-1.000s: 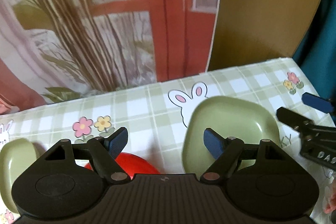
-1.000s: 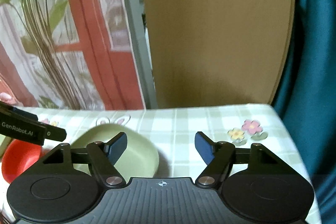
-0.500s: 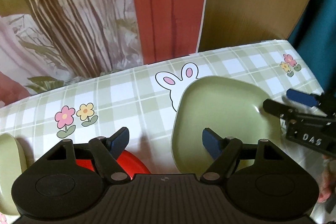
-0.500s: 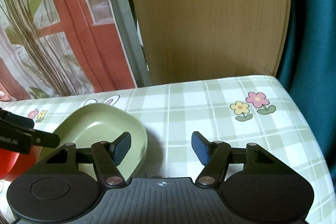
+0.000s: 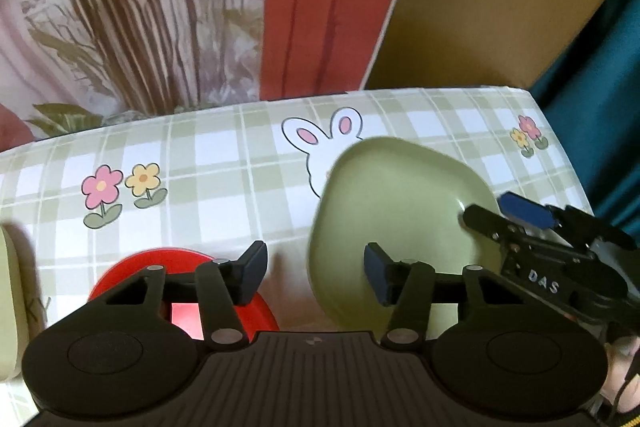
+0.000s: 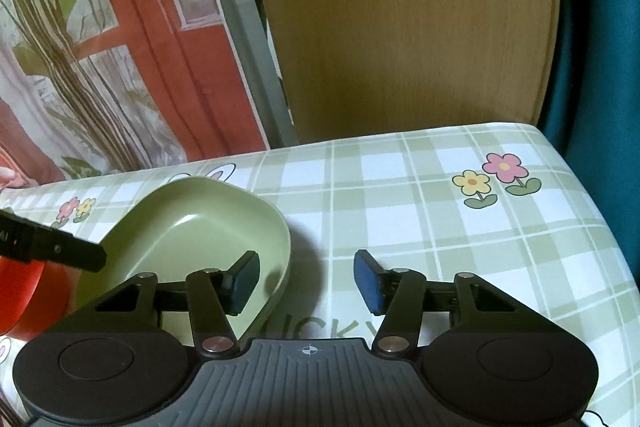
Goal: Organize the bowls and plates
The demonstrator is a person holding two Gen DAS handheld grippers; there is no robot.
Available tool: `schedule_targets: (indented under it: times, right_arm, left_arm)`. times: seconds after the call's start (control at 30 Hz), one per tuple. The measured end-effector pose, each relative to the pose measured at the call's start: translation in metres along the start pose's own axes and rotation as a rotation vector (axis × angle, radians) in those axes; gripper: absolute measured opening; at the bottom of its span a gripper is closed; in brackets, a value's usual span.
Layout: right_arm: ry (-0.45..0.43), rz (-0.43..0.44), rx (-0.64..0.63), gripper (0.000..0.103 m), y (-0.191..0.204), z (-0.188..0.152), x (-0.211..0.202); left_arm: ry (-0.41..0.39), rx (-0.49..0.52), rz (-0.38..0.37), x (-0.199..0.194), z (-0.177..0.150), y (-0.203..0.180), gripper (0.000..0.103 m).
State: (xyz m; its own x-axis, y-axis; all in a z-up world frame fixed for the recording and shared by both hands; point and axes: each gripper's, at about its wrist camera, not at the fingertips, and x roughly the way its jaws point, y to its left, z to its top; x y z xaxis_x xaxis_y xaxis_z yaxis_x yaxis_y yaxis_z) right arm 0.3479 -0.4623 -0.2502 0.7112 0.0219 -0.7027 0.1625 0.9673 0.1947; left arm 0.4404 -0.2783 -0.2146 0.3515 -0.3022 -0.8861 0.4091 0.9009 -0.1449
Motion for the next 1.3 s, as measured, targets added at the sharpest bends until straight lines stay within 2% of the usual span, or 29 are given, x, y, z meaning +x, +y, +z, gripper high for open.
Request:
schedule_targets:
  times: [0.13, 0.23, 0.4, 0.5, 0.57, 0.67, 0.73, 0.8, 1.07, 1.3]
  right_arm:
    - [-0.003, 0.002, 0.0, 0.043, 0.001, 0.0, -0.001]
    - [-0.003, 0.004, 0.007, 0.042, 0.0, -0.001, -0.001]
    - [-0.004, 0.004, 0.02, 0.039, 0.0, -0.002, 0.0]
    - [-0.005, 0.002, 0.026, 0.037, -0.001, -0.003, 0.001]
    - [-0.006, 0.004, 0.035, 0.032, -0.001, -0.003, 0.001]
    - [-0.011, 0.011, 0.046, 0.027, -0.002, -0.004, 0.002]
    - [-0.011, 0.018, 0.051, 0.021, -0.002, -0.005, 0.002]
    - [-0.015, 0.032, 0.057, 0.011, -0.002, -0.004, 0.002]
    - [-0.032, 0.02, 0.09, 0.008, -0.002, 0.0, -0.008]
    - [-0.084, 0.037, 0.116, 0.007, 0.006, 0.018, -0.04]
  left_arm:
    - [0.019, -0.01, -0.021, 0.0, -0.005, -0.002, 0.052]
    - [0.02, -0.016, -0.03, 0.001, -0.008, -0.004, 0.043]
    - [0.01, -0.017, 0.001, 0.007, -0.015, -0.008, 0.036]
    - [0.0, 0.025, 0.036, 0.012, -0.022, -0.015, 0.033]
    - [-0.016, 0.059, 0.065, 0.013, -0.025, -0.022, 0.033]
    - [-0.031, 0.061, 0.068, 0.015, -0.028, -0.023, 0.032]
    - [-0.038, 0.062, 0.08, 0.017, -0.029, -0.025, 0.027]
    - [-0.046, 0.065, 0.088, 0.019, -0.031, -0.026, 0.017]
    - [-0.087, 0.046, 0.047, 0.009, -0.034, -0.025, 0.015]
    - [-0.141, 0.044, 0.04, -0.027, -0.029, -0.03, 0.015]
